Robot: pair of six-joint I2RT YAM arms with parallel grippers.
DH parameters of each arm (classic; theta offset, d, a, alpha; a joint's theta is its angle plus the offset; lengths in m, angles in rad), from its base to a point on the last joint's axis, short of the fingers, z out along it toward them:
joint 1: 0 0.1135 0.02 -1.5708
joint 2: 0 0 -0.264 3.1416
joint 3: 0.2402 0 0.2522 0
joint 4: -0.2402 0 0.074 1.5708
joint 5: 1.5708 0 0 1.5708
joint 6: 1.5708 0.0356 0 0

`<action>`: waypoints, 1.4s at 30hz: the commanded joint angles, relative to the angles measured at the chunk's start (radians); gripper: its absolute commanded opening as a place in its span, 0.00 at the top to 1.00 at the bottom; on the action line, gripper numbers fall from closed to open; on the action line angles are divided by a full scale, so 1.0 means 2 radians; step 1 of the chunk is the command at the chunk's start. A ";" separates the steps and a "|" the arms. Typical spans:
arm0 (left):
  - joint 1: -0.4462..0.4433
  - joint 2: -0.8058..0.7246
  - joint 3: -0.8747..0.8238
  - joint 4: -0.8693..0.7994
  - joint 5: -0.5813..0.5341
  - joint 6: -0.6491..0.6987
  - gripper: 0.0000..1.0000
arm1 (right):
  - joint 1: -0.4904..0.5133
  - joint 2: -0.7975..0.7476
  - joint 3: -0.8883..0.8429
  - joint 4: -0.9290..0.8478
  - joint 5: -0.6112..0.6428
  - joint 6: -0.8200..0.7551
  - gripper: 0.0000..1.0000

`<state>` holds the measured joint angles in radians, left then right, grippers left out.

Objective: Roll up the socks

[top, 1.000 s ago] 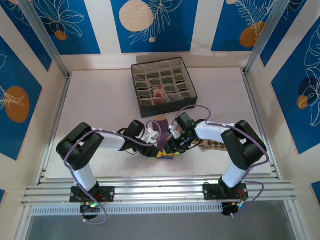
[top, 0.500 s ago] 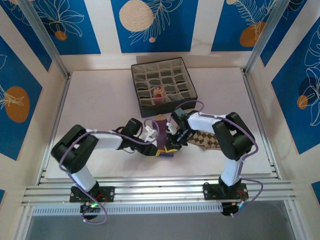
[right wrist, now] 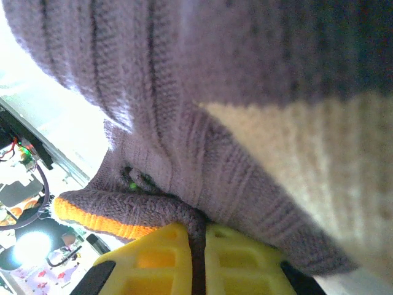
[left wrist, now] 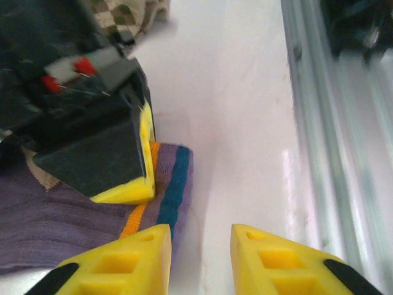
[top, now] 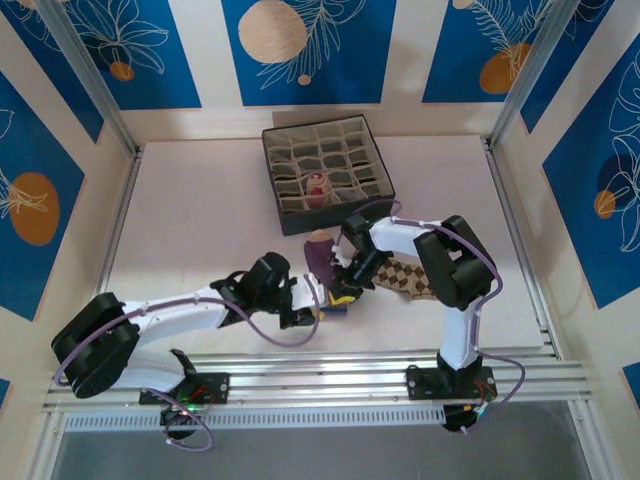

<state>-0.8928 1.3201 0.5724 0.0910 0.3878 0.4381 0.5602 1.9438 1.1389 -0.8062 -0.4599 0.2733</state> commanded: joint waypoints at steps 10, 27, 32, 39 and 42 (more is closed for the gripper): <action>-0.037 0.046 -0.006 0.047 -0.125 0.152 0.71 | 0.001 0.036 -0.001 -0.034 0.050 -0.021 0.99; -0.068 0.138 0.007 0.054 -0.167 0.165 0.69 | 0.002 0.030 -0.013 -0.031 0.036 -0.033 0.99; -0.070 0.147 0.015 0.034 -0.154 0.155 0.97 | -0.002 0.008 -0.026 -0.019 0.025 -0.034 0.73; -0.048 0.137 0.054 -0.065 -0.045 0.091 1.00 | -0.048 -0.075 -0.081 0.045 0.005 0.005 0.54; -0.030 0.149 0.077 -0.112 0.013 0.057 1.00 | -0.066 -0.120 -0.110 0.083 -0.012 0.022 0.53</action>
<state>-0.9798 1.5814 0.6968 0.0658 0.2375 0.6437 0.4595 1.7737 0.9600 -0.7261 -0.4763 0.2718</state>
